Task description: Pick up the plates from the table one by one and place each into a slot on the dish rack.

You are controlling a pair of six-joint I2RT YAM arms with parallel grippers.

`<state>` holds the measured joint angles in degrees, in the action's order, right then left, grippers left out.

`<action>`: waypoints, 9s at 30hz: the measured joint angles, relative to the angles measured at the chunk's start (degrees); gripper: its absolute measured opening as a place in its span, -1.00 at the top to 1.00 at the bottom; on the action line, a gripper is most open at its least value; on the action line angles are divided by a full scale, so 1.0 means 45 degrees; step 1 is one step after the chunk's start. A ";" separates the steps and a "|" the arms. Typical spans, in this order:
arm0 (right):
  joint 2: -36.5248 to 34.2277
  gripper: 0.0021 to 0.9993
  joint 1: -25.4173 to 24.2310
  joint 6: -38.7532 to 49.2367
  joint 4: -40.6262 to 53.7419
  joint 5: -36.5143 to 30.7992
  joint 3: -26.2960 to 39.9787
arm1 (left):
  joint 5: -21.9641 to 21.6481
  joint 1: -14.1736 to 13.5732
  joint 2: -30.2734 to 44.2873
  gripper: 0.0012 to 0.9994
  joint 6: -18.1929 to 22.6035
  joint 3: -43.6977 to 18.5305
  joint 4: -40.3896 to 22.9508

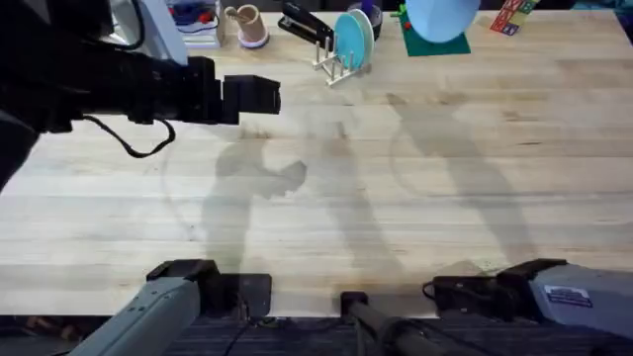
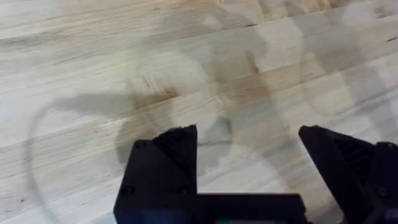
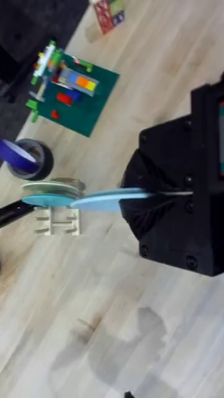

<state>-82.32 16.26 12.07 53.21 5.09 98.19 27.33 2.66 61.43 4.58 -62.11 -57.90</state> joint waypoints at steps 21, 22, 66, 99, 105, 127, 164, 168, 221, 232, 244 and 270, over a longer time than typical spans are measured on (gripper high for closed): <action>-0.3275 0.95 0.0959 0.0818 -0.0355 0.0003 0.2851 | 0.0000 0.0000 0.0000 -0.99 0.0000 0.0000 0.0051; -0.3359 0.95 0.0965 0.0829 -0.0399 0.0003 0.2858 | 0.0000 0.0000 0.0003 -0.99 0.0000 0.0000 0.0051; -0.4736 0.94 0.1228 0.0176 -0.1821 -0.0056 0.3002 | 0.0000 0.0000 0.0004 -0.99 0.0000 0.0000 0.0158; -0.6672 0.94 0.1692 0.0677 -0.3471 -0.0663 0.3002 | 0.0000 0.0000 0.0004 -0.99 0.0000 0.0000 0.0158; -0.7249 0.94 0.1697 0.0759 -0.3787 -0.0667 0.3002 | 0.0000 0.0000 0.0000 -0.99 0.0000 0.0000 0.0158; -0.8337 0.94 0.1707 0.0764 -0.4109 -0.0758 0.3002 | -0.0005 0.0000 0.0003 -0.99 0.0000 0.0000 0.0158; -0.9361 0.94 0.1741 0.0759 -0.4100 -0.1333 0.3002 | -0.0005 0.0000 0.0002 -0.99 0.0000 0.0000 0.0158; -0.9361 0.94 0.1741 0.0759 -0.4101 -0.1333 0.3002 | -0.0005 0.0000 0.0000 -0.99 0.0000 0.0000 0.0158; -0.6649 0.13 0.2061 0.0853 -0.2759 -0.1913 0.3031 | -0.0277 0.0000 0.0000 -0.99 0.0000 0.0000 0.0061; -0.5011 -0.51 0.2159 0.0871 -0.1923 -0.1989 0.3031 | -0.0321 0.0000 0.0005 -0.99 0.0000 0.0000 0.0056; -0.2464 -0.99 0.2159 0.0138 -0.2248 -0.2001 0.1574 | -0.0325 0.0000 0.0000 -0.99 0.0000 0.0000 0.0056; 0.2063 -0.99 0.2159 -0.3269 0.1267 -0.2863 -0.2846 | -0.0366 0.0000 0.0003 -0.99 0.0468 -0.0709 -0.1282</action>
